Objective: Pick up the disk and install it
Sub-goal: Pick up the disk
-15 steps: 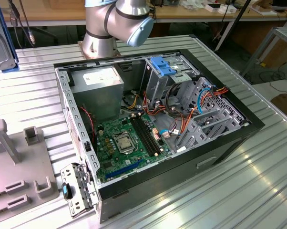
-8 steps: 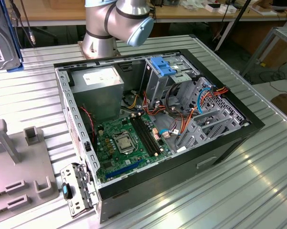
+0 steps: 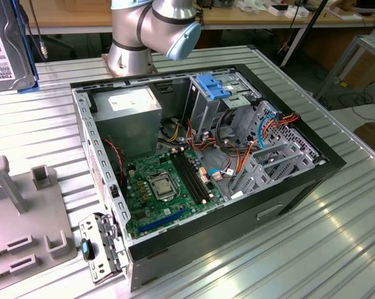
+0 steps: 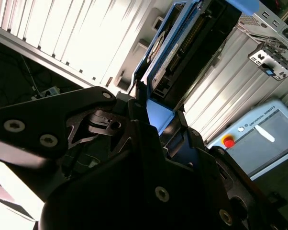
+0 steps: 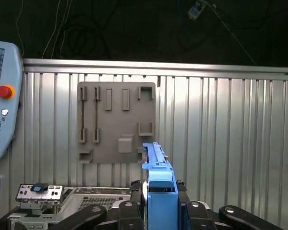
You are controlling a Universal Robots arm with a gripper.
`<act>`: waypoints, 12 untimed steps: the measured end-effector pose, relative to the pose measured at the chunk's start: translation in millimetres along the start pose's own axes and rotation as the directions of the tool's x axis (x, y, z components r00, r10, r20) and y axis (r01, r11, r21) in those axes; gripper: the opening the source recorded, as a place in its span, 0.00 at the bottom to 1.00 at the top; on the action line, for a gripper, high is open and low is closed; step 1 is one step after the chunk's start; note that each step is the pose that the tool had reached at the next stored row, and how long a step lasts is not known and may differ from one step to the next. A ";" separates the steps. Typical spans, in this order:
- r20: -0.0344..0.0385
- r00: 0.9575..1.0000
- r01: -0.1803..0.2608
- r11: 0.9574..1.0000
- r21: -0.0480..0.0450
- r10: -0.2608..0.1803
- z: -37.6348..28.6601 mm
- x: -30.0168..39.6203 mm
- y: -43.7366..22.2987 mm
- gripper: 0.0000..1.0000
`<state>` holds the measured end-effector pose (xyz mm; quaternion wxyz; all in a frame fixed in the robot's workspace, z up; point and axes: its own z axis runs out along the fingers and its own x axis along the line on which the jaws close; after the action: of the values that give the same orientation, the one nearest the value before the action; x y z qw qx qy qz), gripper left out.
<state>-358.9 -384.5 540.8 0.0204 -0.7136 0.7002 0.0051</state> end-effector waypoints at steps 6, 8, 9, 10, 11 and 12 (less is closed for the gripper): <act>0.000 1.000 0.000 1.000 0.000 0.000 0.5 0.2 -8.0 0.37; 0.000 1.000 0.000 1.000 0.000 0.000 0.6 0.2 -11.5 0.37; 0.000 1.000 0.000 1.000 0.000 0.000 0.8 0.3 -13.0 0.37; 0.000 1.000 0.000 1.000 0.000 0.000 0.9 0.3 -15.7 0.37; 0.000 1.000 0.000 1.000 0.000 0.000 1.0 0.4 -17.9 0.37; 0.000 1.000 0.000 1.000 0.000 0.000 1.0 0.4 -19.3 0.37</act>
<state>-339.5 -384.5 540.2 0.0204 -0.7136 0.7002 0.0051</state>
